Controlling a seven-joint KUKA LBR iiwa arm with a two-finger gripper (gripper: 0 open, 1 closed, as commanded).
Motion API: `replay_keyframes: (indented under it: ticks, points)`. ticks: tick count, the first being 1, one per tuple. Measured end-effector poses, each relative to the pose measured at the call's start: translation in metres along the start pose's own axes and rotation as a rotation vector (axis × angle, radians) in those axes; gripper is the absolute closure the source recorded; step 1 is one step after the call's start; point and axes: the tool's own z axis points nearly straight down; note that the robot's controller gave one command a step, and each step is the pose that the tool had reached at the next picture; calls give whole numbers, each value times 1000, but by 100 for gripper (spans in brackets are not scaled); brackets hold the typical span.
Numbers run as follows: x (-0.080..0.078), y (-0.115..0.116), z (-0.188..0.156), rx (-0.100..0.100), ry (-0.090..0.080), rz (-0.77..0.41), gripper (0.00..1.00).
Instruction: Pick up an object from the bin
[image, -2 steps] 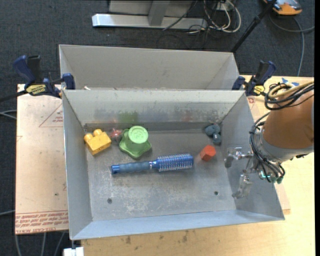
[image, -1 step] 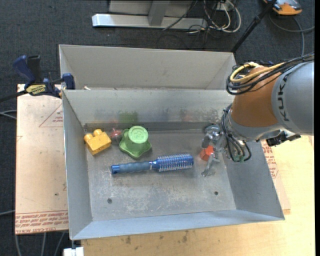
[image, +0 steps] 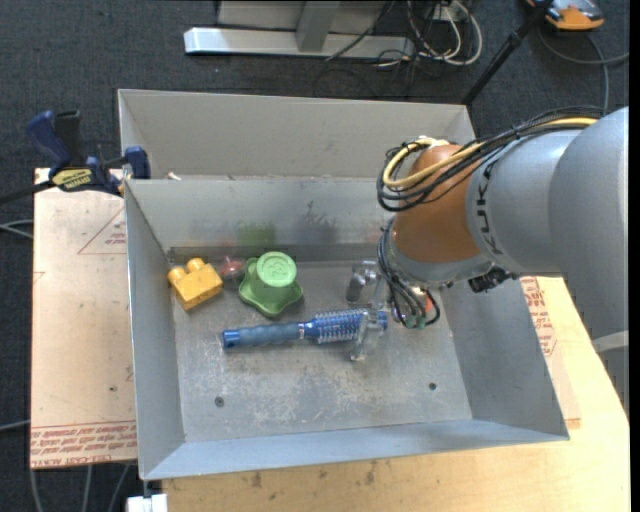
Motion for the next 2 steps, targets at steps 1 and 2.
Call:
replay_keyframes:
  ticks: [1, 2]
  points:
    - [-1, -6, -2, 4, -2, 7, 100]
    - [6, -2, -141, 3, -11, 37, 100]
